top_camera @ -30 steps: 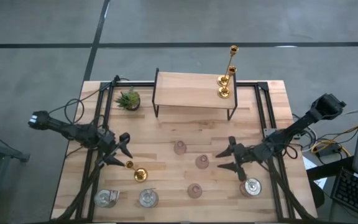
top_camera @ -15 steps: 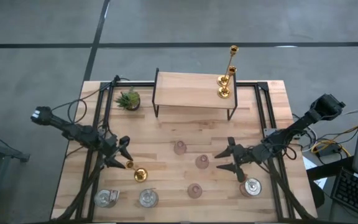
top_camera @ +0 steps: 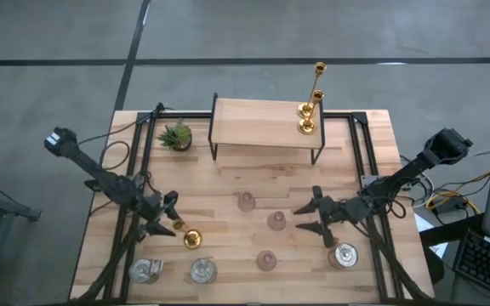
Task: Pick & Place candle stick holders
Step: Align the gold candle holder on the shelf with the gold candle holders
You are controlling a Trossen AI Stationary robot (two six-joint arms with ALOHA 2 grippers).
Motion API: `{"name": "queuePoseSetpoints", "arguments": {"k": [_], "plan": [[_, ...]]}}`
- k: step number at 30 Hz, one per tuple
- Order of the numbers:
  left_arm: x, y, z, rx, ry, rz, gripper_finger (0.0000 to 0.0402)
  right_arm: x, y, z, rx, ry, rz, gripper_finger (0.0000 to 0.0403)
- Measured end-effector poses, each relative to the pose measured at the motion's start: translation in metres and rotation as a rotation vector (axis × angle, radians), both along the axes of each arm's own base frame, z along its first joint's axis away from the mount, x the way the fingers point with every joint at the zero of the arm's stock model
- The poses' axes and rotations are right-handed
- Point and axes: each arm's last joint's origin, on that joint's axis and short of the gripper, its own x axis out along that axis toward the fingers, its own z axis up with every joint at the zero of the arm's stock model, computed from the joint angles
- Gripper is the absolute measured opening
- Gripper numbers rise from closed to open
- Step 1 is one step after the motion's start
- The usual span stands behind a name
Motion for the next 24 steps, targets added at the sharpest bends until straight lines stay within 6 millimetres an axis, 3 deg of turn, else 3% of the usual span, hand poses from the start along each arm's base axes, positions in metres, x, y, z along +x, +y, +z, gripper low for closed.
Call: {"name": "queuePoseSetpoints", "arguments": {"k": [9, 14, 24], "plan": [[0.008, -0.005, 0.006, 0.005, -0.095, 0.043, 0.0218, 0.0, 0.0, 0.0, -0.009, -0.003, -0.015, 0.0203], [0.011, -0.006, 0.002, 0.04, -0.059, 0.085, 0.0213, 0.0, -0.001, -0.001, -0.019, -0.001, -0.014, 0.0203], [0.014, -0.008, 0.007, 0.025, -0.123, 0.088, 0.0126, 0.0, -0.001, -0.001, -0.024, -0.003, -0.026, 0.0203]]}}
